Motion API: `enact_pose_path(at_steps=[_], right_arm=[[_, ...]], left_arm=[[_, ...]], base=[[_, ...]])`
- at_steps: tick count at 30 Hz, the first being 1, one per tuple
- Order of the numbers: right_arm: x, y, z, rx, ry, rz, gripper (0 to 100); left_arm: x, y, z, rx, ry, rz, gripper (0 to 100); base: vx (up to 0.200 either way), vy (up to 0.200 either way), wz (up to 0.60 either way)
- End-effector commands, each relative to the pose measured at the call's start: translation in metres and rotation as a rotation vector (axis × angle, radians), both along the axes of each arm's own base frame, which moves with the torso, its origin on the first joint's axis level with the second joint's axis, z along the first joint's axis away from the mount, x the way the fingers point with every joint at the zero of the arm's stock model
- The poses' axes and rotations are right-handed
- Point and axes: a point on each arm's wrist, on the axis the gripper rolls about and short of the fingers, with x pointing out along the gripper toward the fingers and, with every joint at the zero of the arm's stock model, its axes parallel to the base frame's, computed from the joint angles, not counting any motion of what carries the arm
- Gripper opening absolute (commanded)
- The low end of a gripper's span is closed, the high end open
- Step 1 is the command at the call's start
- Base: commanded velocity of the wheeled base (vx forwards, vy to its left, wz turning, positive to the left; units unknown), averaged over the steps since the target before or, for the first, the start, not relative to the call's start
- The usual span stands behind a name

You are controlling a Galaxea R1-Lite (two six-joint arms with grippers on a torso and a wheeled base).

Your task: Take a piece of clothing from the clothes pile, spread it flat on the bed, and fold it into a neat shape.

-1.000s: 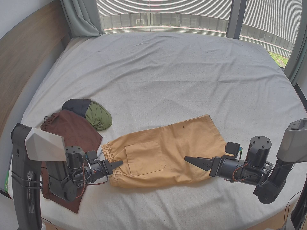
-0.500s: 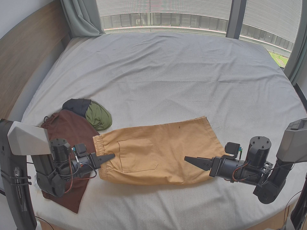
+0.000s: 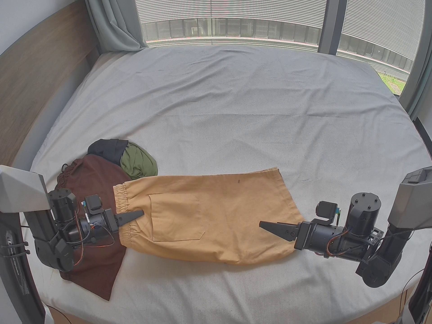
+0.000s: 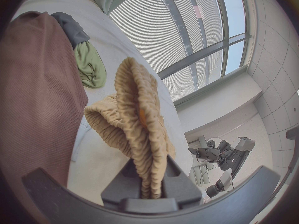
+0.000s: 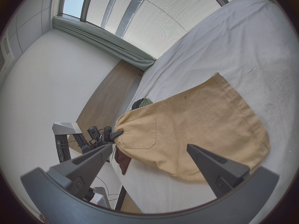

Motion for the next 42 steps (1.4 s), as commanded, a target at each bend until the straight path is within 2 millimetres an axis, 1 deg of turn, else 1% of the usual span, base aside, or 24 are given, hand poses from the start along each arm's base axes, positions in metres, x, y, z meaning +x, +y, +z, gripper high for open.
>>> enact_pose_path(at_steps=[1, 13, 23, 27, 36, 38, 40, 42], right_arm=[[0.0, 0.0, 0.0, 0.0, 0.001, 0.001, 100], [0.0, 0.0, 0.0, 0.0, -0.002, 0.001, 100], [0.0, 0.001, 0.0, -0.001, -0.001, 0.003, 100], [0.0, 0.001, -0.001, -0.002, 0.001, 0.004, 100], [-0.001, 0.002, -0.002, -0.003, 0.004, 0.009, 100], [0.0, 0.002, -0.003, -0.005, 0.005, 0.009, 100], [-0.001, 0.002, -0.003, -0.006, 0.007, 0.011, 100], [0.0, 0.002, -0.003, -0.005, 0.005, 0.011, 100]], left_arm=[[-0.002, 0.013, 0.008, -0.004, -0.019, 0.03, 0], [-0.003, 0.029, 0.009, -0.011, -0.026, 0.051, 0], [-0.002, 0.032, 0.007, -0.009, -0.026, 0.053, 0], [-0.002, 0.028, 0.007, -0.008, -0.027, 0.045, 0], [0.002, 0.024, 0.015, -0.01, -0.054, 0.042, 0], [0.001, 0.016, 0.02, -0.01, -0.068, 0.017, 0], [0.001, 0.013, 0.021, -0.009, -0.071, 0.011, 0], [0.001, 0.005, 0.022, -0.003, -0.074, 0.012, 0]], base=[[0.0, 0.0, 0.0], [0.0, 0.0, 0.0], [0.0, 0.0, 0.0], [0.0, 0.0, 0.0], [0.0, 0.0, 0.0], [0.0, 0.0, 0.0], [0.0, 0.0, 0.0], [0.0, 0.0, 0.0]])
